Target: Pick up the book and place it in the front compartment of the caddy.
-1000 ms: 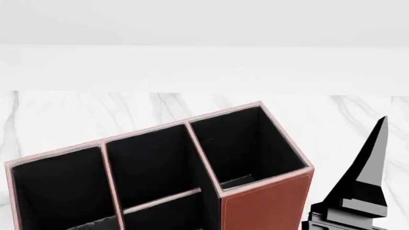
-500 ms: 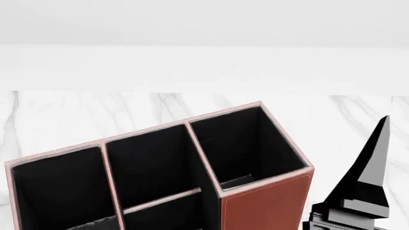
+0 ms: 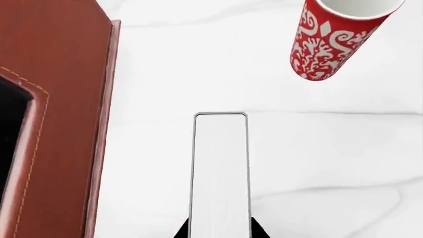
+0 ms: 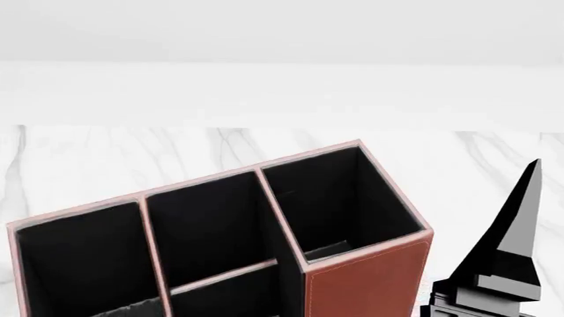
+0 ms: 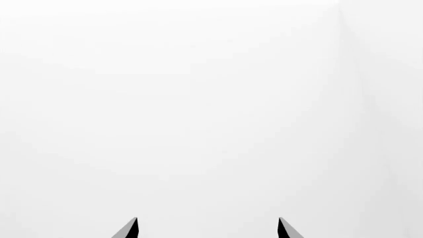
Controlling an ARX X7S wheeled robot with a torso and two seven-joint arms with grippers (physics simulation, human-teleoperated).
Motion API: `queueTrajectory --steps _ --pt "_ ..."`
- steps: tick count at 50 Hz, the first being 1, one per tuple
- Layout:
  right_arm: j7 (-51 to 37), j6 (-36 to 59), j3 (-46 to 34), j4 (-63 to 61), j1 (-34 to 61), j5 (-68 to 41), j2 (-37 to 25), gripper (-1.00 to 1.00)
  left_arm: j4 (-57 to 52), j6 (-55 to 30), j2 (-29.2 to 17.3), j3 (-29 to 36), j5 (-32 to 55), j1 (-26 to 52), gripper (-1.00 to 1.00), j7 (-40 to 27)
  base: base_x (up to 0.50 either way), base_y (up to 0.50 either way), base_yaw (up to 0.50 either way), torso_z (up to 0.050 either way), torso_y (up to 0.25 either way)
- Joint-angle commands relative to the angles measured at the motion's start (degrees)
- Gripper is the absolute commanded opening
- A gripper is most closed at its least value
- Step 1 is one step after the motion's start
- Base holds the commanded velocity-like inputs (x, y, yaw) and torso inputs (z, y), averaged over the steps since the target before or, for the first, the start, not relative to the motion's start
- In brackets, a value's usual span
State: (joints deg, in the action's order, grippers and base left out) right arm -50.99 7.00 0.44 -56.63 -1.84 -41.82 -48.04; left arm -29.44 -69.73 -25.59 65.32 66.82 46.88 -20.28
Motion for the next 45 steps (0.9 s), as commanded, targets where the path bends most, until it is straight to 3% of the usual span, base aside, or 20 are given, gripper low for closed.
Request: queueTrajectory --steps 1,7,9,16,33,45 --pt "-0.22 -0.28 -0.06 0.01 0.02 -0.15 -0.26 1.00 -0.22 -0.59 -0.29 0.35 -0.06 1.17 -1.00 -0.10 0.00 0.00 0.00 0.000 0.000" --pt "-0.33 -0.50 -0.05 0.02 -0.11 -0.17 -0.40 1.00 -4.20 -1.99 -1.19 -2.35 4.49 4.37 -1.00 -0.78 0.00 0.00 0.00 0.000 0.000" --pt "-0.42 -0.42 -0.19 -0.05 0.01 -0.17 -0.46 1.00 -4.49 -3.30 -1.13 -5.32 10.96 5.92 -1.00 -3.98 0.00 0.00 0.00 0.000 0.000" --pt "-0.34 -0.12 -1.25 0.18 0.77 0.21 -0.28 1.00 -7.37 -4.59 -1.74 -9.67 20.22 12.11 -1.00 -8.67 0.00 0.00 0.00 0.000 0.000" --pt "-0.50 -0.45 -1.58 0.23 0.75 0.38 -0.61 1.00 0.18 -7.40 -1.71 -12.54 37.42 30.84 -1.00 -14.19 0.00 0.00 0.00 0.000 0.000" --pt "-0.67 -0.83 -1.67 0.25 0.74 0.21 -0.84 1.00 6.89 -11.05 -0.43 -13.16 42.23 43.82 -1.00 -10.79 0.00 0.00 0.00 0.000 0.000"
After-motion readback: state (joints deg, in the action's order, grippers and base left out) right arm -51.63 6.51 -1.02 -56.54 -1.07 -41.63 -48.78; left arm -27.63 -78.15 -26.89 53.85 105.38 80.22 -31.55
